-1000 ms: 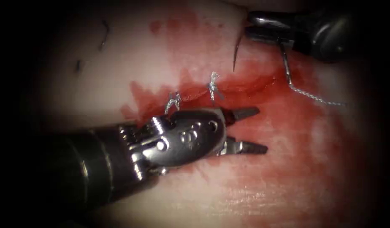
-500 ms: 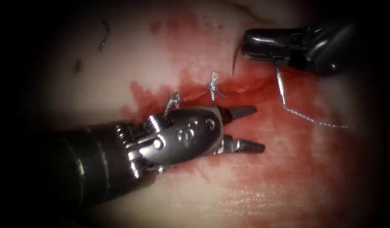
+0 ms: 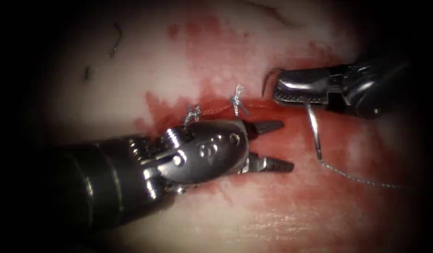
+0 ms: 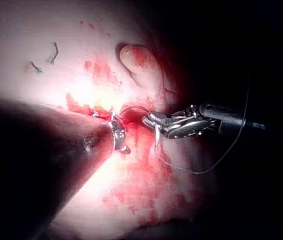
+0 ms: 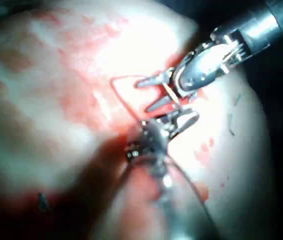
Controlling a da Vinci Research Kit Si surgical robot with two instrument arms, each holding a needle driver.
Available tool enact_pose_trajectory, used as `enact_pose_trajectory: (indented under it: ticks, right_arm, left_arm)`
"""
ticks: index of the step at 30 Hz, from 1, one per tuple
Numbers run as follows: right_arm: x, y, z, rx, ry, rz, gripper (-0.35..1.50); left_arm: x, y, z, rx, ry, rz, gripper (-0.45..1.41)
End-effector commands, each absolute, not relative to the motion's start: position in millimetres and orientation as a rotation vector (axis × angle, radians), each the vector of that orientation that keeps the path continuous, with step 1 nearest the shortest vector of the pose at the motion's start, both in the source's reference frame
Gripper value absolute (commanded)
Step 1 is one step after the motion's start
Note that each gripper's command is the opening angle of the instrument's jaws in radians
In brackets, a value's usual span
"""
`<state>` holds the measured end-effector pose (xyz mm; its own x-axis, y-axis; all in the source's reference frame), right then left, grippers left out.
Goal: Wound Closure
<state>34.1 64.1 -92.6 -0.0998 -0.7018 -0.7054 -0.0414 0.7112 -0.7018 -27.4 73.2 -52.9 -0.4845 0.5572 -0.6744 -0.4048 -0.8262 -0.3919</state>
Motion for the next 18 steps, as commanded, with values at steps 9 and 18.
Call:
enact_pose_trajectory:
  ticks: [9,18]
  right_arm:
    - [34.8,64.8,-91.1,-0.624,1.569,-0.608,-0.35]
    - [35.1,65.8,-91.2,-0.563,1.588,-0.52,-0.35]
  left_arm:
    - [-28.5,73.4,-52.0,-1.135,-0.254,2.304,0.47]
    - [-27.9,72.3,-49.9,-1.127,-0.3,2.309,0.47]
